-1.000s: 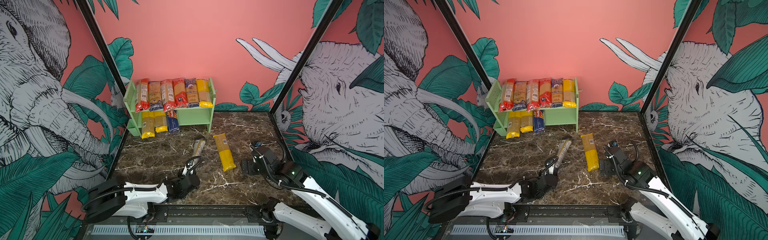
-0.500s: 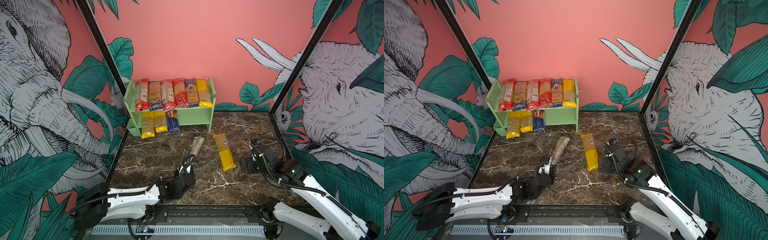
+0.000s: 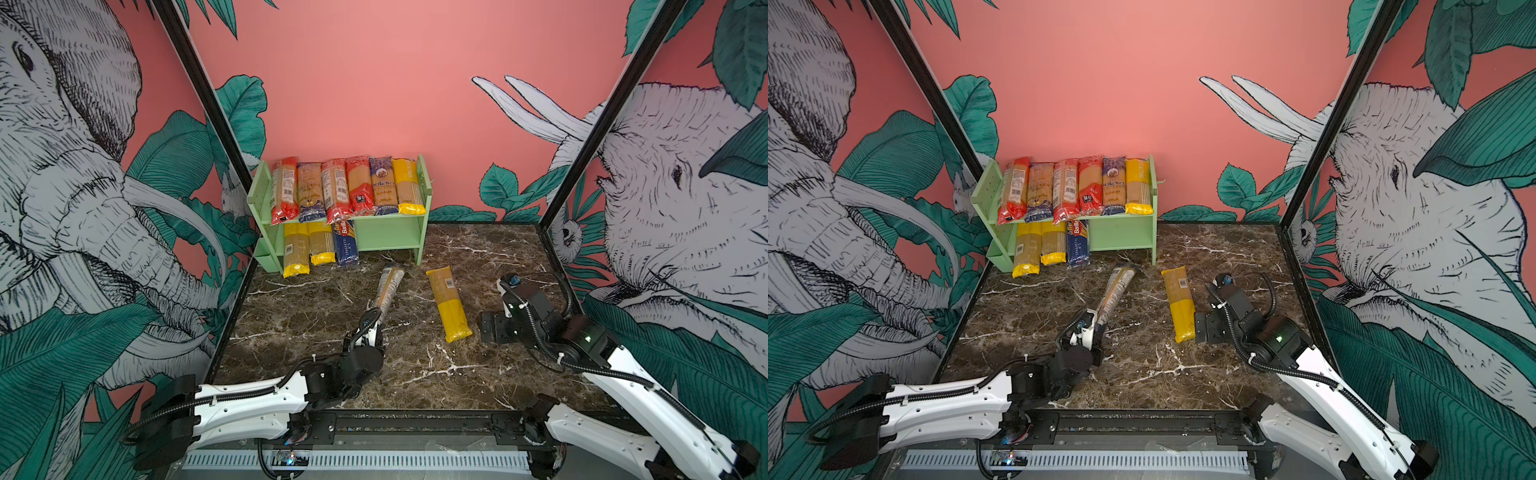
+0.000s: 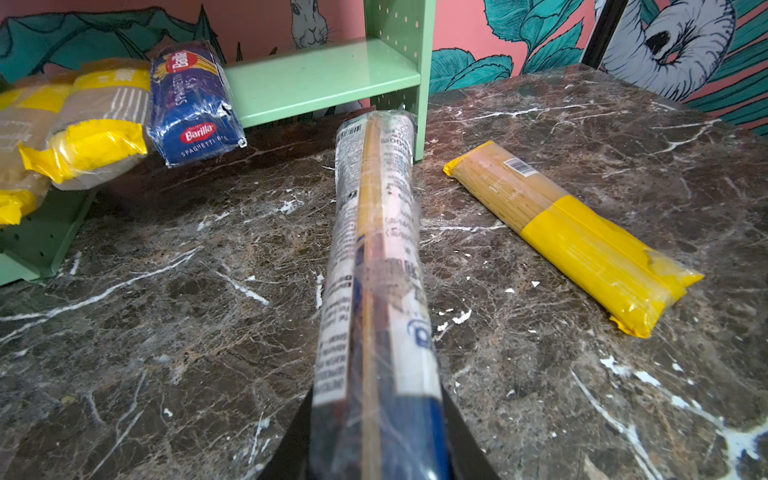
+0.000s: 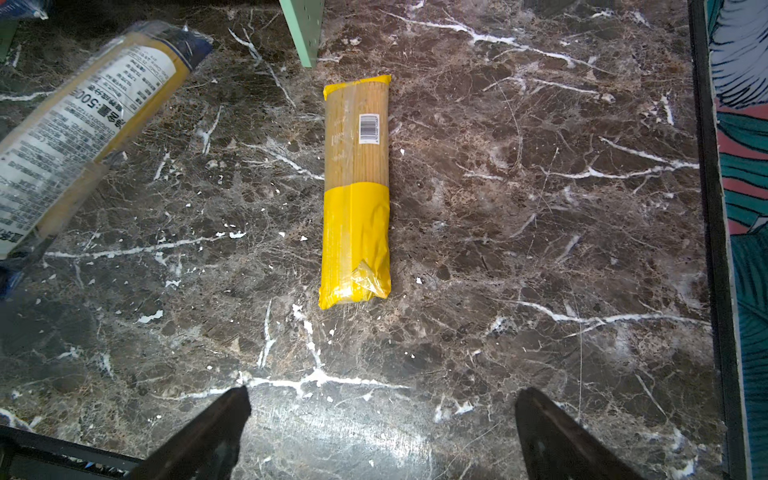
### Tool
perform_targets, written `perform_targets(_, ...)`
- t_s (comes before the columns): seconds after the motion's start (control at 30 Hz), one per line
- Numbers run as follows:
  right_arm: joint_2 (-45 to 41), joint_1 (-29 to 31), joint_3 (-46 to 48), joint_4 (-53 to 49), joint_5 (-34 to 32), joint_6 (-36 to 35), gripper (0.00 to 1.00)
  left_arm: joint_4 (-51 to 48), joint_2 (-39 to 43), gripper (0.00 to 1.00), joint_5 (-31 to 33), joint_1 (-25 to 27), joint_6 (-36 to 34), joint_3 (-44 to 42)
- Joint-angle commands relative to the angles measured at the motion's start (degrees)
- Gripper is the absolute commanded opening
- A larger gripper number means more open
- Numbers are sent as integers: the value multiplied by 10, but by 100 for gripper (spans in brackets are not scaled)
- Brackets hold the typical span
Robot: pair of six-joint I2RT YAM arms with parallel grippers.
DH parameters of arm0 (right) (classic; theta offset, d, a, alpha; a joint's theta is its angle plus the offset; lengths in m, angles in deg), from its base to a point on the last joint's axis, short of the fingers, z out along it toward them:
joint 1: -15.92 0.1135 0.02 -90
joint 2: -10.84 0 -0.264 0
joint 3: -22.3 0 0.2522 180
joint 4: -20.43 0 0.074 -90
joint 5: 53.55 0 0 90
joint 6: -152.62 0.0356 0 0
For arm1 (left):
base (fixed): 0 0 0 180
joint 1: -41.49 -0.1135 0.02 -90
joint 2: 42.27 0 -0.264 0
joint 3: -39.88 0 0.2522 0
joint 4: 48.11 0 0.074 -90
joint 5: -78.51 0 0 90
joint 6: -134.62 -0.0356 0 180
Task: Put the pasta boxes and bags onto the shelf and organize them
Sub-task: 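Lift the clear-wrapped pack upright with the left gripper toward the lower tier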
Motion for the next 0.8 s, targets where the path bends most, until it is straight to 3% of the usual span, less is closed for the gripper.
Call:
perform_targets(0.0, 3, 3, -19, -4, -6, -5, 99, 86, 22, 0, 57, -3, -36, 17)
perform_targets(0.57, 39, 3, -44, 1, -8, -17, 99, 173, 9, 0, 77, -12, -151, 36)
perform_targets(0.77, 55, 3, -63, -2, -14, -23, 99, 203, -7, 0, 47, -59, -162, 44)
